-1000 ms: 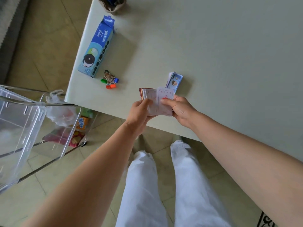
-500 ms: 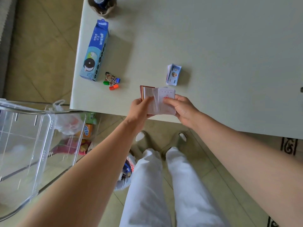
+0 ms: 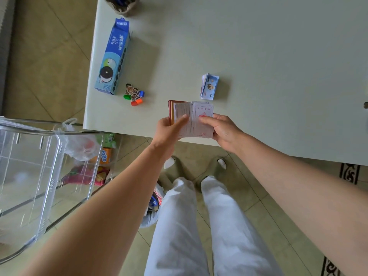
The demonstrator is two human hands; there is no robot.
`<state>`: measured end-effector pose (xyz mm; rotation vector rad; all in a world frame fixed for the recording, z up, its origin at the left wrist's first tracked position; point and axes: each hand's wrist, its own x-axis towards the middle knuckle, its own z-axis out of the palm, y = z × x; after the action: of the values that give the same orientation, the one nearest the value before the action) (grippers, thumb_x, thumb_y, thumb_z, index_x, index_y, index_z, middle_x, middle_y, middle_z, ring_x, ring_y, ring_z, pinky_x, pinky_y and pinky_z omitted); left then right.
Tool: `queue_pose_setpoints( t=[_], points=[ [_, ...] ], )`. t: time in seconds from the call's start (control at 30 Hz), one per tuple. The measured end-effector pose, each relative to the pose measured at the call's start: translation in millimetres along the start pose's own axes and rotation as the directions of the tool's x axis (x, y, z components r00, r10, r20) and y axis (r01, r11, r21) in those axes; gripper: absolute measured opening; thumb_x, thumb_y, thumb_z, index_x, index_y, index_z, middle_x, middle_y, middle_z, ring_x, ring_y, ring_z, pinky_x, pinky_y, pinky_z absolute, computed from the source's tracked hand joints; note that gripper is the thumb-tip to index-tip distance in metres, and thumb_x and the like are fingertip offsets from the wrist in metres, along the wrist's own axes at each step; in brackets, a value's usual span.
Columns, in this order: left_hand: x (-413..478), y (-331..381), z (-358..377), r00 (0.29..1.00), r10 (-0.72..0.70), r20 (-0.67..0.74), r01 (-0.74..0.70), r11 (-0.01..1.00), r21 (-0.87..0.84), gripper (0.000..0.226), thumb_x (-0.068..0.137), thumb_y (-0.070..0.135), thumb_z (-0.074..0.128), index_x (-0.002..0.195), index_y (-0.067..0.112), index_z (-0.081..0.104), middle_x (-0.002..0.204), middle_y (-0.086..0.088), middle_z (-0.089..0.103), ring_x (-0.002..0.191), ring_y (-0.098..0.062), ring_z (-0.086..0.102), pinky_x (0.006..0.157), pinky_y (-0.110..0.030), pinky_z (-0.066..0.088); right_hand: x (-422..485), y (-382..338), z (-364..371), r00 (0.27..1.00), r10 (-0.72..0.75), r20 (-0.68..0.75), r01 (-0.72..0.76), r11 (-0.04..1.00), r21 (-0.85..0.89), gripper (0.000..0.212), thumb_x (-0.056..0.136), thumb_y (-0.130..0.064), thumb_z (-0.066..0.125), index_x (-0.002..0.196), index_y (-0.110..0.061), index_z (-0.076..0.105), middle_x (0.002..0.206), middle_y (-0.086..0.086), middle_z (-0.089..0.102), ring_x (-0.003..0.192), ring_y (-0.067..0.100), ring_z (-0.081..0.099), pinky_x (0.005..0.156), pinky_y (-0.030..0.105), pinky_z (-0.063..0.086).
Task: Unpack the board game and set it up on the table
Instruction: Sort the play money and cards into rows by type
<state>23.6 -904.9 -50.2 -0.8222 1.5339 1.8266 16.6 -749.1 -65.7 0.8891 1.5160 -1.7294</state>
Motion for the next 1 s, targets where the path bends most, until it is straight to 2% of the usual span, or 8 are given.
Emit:
queue_pose_setpoints(
  t=[0.1,0.23,0.3,0.5,0.6,0.7,0.9,1.0],
  points=[
    [1,1,2,1.0,-0.011,-0.006,0.011,1.0,-0.001,0.01,0.096,0.014,0.05,0.094,0.01,0.059,0.095,-0.01,0.06,0.097,-0.025,0.059,0.093,-0.038,0.052,2,-1,-1,1.0,-0.01,0.002,0.01,1.0,0.01,0.019,0.089,-0.012,0.063,0.108,-0.014,0.065,0.093,0.004,0.068,0.088,0.016,0.06,0.08,0.029,0.047],
    [1,0,5,1.0,0.017,-0.014,-0.016,0.998,0.057,0.015,0.094,0.016,0.059,0.106,0.008,0.061,0.096,-0.006,0.064,0.094,-0.018,0.06,0.085,-0.03,0.053,4,-1,-5,1.0,-0.018,0.025,0.018,1.0,-0.004,0.023,0.09,-0.011,0.061,0.112,-0.013,0.064,0.103,0.009,0.066,0.1,0.022,0.058,0.092,0.038,0.047],
    [-1,2,6,1.0,0.0,-0.004,0.0,1.0,0.027,0.008,0.096,0.015,0.054,0.096,0.011,0.06,0.092,-0.007,0.061,0.094,-0.021,0.058,0.09,-0.035,0.052,4,-2,-5,0.999,-0.01,0.039,0.01,1.0,0.002,0.019,0.09,-0.01,0.061,0.108,-0.014,0.066,0.102,0.009,0.066,0.101,0.024,0.058,0.094,0.041,0.047],
    [0,1,10,1.0,0.017,-0.025,-0.016,0.999,0.042,0.014,0.093,0.018,0.06,0.104,0.009,0.062,0.097,-0.007,0.065,0.098,-0.022,0.061,0.09,-0.035,0.053,4,-5,-11,0.998,-0.006,0.06,0.005,1.0,0.022,0.025,0.091,-0.009,0.06,0.115,-0.013,0.063,0.099,0.007,0.066,0.098,0.021,0.059,0.085,0.035,0.05],
    [0,3,14,1.0,-0.006,-0.017,0.005,1.0,-0.013,0.01,0.096,0.018,0.054,0.094,0.012,0.062,0.09,-0.008,0.062,0.093,-0.023,0.059,0.091,-0.038,0.051,4,-7,-14,0.998,-0.008,0.058,0.006,0.999,0.034,0.025,0.09,-0.01,0.06,0.115,-0.014,0.063,0.1,0.007,0.066,0.097,0.021,0.058,0.079,0.031,0.05],
    [-1,2,17,0.999,0.034,-0.031,-0.033,0.999,0.028,0.009,0.093,0.014,0.06,0.1,0.01,0.063,0.092,-0.004,0.065,0.088,-0.016,0.061,0.077,-0.026,0.054,2,-9,-17,0.995,-0.008,0.103,0.001,0.998,0.064,0.022,0.091,-0.008,0.058,0.112,-0.015,0.062,0.1,0.007,0.065,0.095,0.019,0.059,0.076,0.029,0.05],
    [-1,2,26,0.999,0.021,-0.042,-0.022,1.0,-0.008,0.009,0.095,0.016,0.055,0.092,0.014,0.063,0.089,-0.004,0.062,0.091,-0.019,0.058,0.087,-0.034,0.052,0,-11,-24,0.993,-0.004,0.116,-0.005,0.997,0.079,0.016,0.09,-0.008,0.06,0.101,-0.018,0.065,0.096,0.005,0.066,0.092,0.018,0.059,0.074,0.028,0.051],
    [0,3,29,0.997,0.052,-0.056,-0.05,0.998,0.05,0.005,0.092,0.013,0.061,0.095,0.015,0.064,0.092,-0.001,0.066,0.089,-0.014,0.061,0.076,-0.024,0.052,0,-12,-30,0.991,-0.002,0.131,-0.011,0.995,0.1,0.017,0.091,-0.006,0.057,0.1,-0.019,0.064,0.094,0.005,0.066,0.092,0.019,0.06,0.076,0.029,0.05]
  ],
)
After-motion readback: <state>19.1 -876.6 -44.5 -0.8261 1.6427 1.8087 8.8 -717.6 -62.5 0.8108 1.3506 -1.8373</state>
